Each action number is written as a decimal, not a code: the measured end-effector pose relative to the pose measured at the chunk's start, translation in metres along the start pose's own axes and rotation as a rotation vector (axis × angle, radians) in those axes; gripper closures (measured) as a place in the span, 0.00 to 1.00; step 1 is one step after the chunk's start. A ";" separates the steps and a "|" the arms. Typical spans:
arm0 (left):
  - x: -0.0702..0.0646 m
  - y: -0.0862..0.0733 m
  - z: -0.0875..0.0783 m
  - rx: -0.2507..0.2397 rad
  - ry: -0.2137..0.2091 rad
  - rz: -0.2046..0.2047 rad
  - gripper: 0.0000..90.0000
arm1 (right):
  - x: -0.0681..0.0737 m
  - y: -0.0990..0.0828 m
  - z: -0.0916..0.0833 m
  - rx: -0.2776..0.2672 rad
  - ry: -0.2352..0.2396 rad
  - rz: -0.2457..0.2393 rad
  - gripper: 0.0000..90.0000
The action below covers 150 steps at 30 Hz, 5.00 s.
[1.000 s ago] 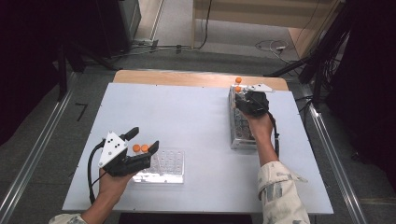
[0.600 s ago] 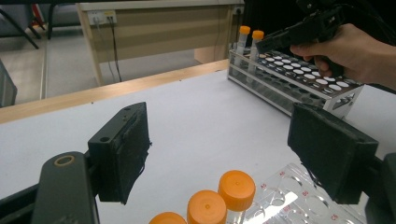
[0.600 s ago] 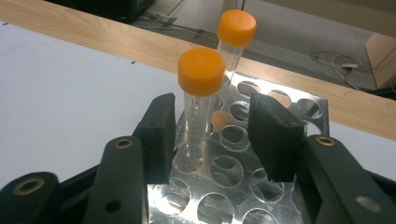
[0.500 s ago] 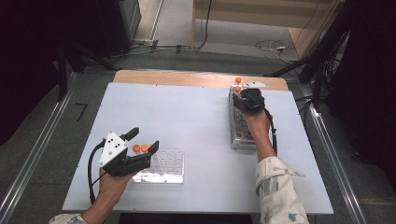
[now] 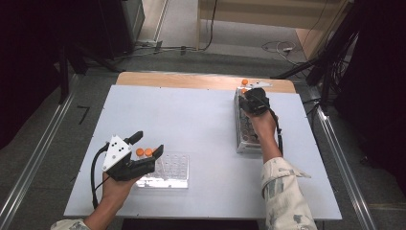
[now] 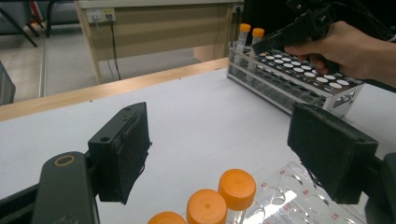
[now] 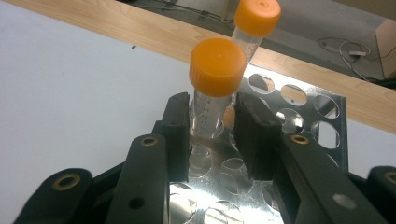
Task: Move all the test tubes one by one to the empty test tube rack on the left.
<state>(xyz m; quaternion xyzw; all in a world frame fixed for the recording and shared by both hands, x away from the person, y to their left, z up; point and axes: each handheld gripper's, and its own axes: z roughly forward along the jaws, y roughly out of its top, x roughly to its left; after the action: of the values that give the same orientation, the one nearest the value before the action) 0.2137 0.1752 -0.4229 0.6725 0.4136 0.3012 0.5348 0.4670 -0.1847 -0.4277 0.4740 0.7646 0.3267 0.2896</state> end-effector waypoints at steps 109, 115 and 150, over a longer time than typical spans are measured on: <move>-0.006 0.027 0.021 -0.005 -0.046 -0.019 0.31 | 0.114 -0.006 -0.105 -0.190 0.416 -0.220 0.80; -0.008 0.035 0.032 -0.007 -0.053 -0.017 0.33 | 0.125 -0.008 -0.107 -0.187 0.448 -0.245 0.80; -0.017 0.046 0.053 0.006 -0.167 0.013 0.77 | 0.175 -0.012 -0.116 -0.164 0.573 -0.355 0.80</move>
<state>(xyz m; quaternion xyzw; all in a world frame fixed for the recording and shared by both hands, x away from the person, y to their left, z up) 0.2611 0.1310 -0.3913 0.6996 0.3641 0.2461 0.5634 0.3064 -0.0550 -0.3881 0.1978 0.8565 0.4516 0.1525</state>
